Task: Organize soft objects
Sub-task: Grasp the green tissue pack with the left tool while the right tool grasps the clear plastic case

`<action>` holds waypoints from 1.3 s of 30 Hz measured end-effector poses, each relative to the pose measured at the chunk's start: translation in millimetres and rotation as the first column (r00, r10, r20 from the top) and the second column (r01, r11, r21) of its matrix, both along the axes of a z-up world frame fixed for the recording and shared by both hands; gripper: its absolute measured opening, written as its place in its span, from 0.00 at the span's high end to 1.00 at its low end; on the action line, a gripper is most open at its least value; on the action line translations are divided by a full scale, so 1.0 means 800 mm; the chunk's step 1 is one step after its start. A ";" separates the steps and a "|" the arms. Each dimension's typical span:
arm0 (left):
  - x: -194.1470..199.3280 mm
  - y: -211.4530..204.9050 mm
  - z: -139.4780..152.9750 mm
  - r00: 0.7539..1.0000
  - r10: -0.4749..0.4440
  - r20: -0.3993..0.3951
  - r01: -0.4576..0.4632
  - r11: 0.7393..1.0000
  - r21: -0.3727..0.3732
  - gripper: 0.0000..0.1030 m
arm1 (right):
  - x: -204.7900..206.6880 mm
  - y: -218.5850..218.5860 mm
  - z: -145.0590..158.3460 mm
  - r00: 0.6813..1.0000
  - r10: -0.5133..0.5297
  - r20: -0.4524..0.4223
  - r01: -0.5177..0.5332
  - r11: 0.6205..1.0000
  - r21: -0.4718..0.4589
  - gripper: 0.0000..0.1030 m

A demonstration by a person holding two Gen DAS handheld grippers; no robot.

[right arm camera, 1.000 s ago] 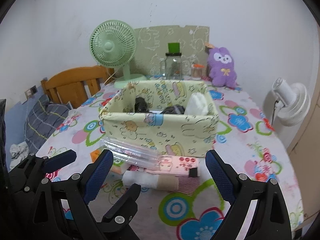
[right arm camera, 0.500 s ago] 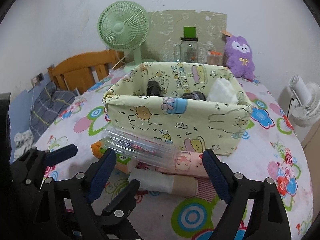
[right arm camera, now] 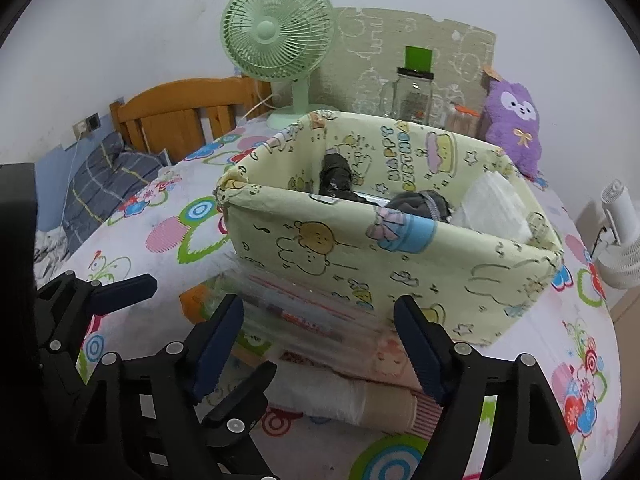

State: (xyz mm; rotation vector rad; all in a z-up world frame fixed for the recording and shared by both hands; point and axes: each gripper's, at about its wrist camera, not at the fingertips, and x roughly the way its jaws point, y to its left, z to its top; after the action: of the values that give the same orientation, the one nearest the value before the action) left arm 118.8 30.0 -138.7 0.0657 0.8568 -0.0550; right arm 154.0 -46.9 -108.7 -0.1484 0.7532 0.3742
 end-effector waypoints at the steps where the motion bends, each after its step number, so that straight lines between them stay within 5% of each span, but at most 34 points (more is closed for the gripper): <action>1: 0.002 0.000 -0.001 1.000 0.000 -0.003 0.000 1.000 0.000 0.00 | 0.003 0.001 -0.002 1.000 0.007 -0.007 -0.007 1.000 0.001 0.24; 13: 0.009 0.002 -0.011 1.000 -0.011 -0.025 0.011 1.000 -0.015 0.00 | 0.014 0.011 -0.016 0.996 0.069 -0.062 -0.067 0.997 0.031 0.42; 21: 0.006 -0.007 -0.015 0.998 -0.051 -0.026 0.050 0.998 -0.029 0.00 | 0.014 0.002 -0.021 0.991 0.080 -0.106 -0.075 0.996 0.051 0.45; 27: 0.005 -0.013 -0.017 0.996 -0.077 -0.037 0.075 0.995 -0.067 0.04 | 0.005 -0.001 -0.020 0.991 0.088 -0.103 -0.085 0.996 0.036 0.59; 39: 0.001 -0.023 -0.014 0.997 -0.073 -0.012 0.073 0.997 -0.017 0.05 | -0.009 -0.016 -0.017 0.997 -0.015 -0.076 0.017 1.000 0.022 0.83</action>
State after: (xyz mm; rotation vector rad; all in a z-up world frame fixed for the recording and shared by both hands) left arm 119.5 11.6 -150.2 0.0812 0.8661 -0.1316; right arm 147.0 -60.1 -122.2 -0.1079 0.8243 0.3747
